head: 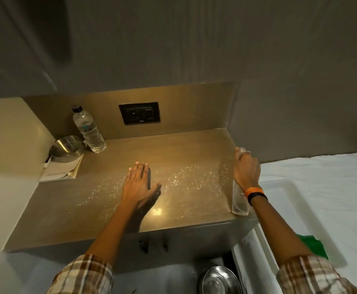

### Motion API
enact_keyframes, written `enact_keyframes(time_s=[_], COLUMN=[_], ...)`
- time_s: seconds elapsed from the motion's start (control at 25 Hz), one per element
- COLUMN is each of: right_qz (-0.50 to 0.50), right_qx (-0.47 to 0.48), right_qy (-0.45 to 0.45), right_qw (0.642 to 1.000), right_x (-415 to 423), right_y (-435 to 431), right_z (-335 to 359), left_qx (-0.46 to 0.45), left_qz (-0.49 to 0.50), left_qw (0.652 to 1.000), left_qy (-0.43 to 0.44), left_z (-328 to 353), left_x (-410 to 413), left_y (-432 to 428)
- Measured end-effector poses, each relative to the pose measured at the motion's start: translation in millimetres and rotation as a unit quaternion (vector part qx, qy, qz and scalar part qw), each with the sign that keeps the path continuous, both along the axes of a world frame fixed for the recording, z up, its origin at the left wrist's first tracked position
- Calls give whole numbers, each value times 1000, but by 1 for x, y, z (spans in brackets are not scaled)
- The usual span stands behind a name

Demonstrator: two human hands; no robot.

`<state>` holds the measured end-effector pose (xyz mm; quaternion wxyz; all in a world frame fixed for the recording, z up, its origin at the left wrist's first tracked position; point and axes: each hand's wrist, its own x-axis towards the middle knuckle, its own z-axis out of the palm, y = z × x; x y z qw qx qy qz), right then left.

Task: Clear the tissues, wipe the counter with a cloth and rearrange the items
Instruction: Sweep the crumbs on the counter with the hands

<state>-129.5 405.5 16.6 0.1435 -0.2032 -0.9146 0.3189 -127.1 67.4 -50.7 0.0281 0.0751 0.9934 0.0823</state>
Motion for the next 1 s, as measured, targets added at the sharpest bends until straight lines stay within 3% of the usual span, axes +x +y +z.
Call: enact_keyframes(time_s=[0.2,0.4,0.6,0.76,1.0], right_qz=[-57,31,16,-29,116], right_qx=[17,0,-55,-30,18], right_qy=[-30,8,55,48,-21], right_qw=[998,999,997,998,993], right_x=[72,117,73,20,50], right_y=[-16,-106,-164,-181,-248], right_z=[-34,-56,-32,2,-21], left_qx=[18,45,48,36,42], left_qz=[-8,-41,-58,-42,-12], left_qw=[1000,997,996,997,998], left_qy=[17,42,44,50,54], left_z=[-13,-25,-23,-25,-24], left_x=[-6,-16,-16,-11,4], left_y=[-42,-57,-86,-122,-172])
